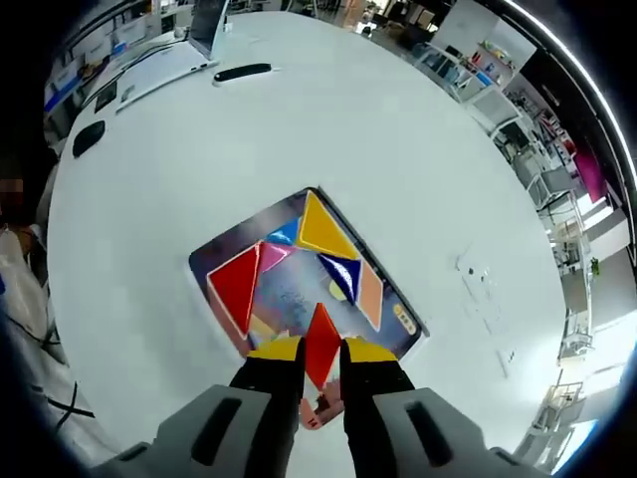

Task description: Pick up the tangram pieces one by one and place each piece onto its matching region on the pattern sheet, fitting the shapes together until the outline on the sheet is completely filled by the tangram pieces

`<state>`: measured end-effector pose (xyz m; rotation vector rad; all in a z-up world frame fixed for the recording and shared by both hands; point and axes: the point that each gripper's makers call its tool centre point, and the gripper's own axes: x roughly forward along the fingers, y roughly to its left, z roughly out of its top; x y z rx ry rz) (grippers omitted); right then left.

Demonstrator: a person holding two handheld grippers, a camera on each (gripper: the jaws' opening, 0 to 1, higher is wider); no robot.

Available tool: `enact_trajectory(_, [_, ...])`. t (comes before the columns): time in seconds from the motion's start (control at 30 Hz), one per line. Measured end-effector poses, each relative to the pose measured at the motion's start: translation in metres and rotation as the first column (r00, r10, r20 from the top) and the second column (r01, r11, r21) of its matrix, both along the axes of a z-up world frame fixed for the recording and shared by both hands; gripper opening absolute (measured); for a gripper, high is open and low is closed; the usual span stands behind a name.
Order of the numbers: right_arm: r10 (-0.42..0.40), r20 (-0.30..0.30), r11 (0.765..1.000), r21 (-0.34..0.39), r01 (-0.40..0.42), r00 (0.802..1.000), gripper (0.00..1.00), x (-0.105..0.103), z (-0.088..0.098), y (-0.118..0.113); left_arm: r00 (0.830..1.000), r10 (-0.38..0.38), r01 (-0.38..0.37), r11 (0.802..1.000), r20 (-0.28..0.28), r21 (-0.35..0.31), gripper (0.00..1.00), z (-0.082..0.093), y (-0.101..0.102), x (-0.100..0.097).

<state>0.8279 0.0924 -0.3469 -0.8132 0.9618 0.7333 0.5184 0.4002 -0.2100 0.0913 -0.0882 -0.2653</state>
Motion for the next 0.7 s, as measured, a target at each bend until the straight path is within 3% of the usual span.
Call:
enact_trajectory(0.13, [-0.005,0.029,1.000,-0.024,0.005,1.000,0.16,0.028,-0.006,-0.001,1.000,0.006,-0.006,1.000,0.001,-0.002,0.29,0.000,0.002,0.000])
enact_trajectory(0.27, [-0.002,0.044,0.998,-0.056,0.004,0.999,0.16,0.043,-0.013,-0.004,1.000,0.010,-0.010,1.000,0.001,-0.004,0.29,-0.001,0.004,-0.001])
enact_trajectory(0.47, [-0.012,0.066,0.999,-0.040,0.015,0.998,0.16,0.067,-0.020,-0.004,1.000,0.007,-0.007,1.000,0.010,-0.013,0.29,0.001,0.004,-0.002])
enact_trajectory(0.7, [0.025,0.068,0.997,-0.071,-0.021,0.997,0.16,0.068,-0.031,-0.006,1.000,0.013,-0.013,1.000,0.004,-0.012,0.29,-0.001,0.006,-0.002])
